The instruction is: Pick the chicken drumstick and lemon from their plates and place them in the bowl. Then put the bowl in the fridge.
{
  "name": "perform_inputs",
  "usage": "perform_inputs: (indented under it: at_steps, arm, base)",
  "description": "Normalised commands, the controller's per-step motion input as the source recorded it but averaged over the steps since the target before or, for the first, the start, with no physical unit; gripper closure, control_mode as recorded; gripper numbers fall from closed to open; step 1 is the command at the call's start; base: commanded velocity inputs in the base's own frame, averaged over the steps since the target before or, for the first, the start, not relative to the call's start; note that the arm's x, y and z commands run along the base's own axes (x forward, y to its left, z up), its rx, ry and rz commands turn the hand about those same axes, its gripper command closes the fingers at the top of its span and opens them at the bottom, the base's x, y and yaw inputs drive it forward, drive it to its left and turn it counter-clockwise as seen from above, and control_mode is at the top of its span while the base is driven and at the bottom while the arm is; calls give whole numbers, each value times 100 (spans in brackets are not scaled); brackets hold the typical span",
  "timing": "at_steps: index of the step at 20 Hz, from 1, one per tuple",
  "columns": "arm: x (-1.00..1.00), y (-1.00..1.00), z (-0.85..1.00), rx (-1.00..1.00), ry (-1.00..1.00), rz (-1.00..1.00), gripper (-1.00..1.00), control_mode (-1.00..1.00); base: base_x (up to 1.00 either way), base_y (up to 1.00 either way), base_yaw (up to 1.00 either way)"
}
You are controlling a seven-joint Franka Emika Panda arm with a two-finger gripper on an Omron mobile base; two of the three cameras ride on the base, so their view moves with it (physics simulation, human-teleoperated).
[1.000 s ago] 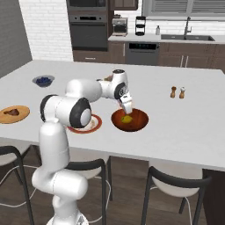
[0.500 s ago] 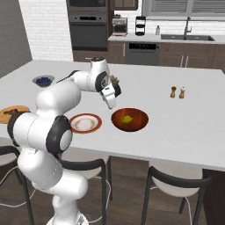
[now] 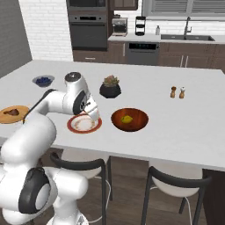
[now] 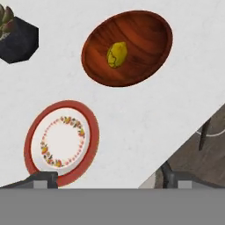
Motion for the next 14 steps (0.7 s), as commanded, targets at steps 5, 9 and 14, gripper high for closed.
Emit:
perform_inputs:
  at_steps: [5, 9, 14]
  arm:
    - [-49, 99, 0, -1, -4, 23, -100, -100]
    - [0, 0, 0, 0, 0, 0, -100, 100]
    - [0, 0, 0, 0, 0, 0, -100, 100]
  base:
    - [0, 0, 0]
    - [-11, 100, 18]
    - [0, 100, 10]
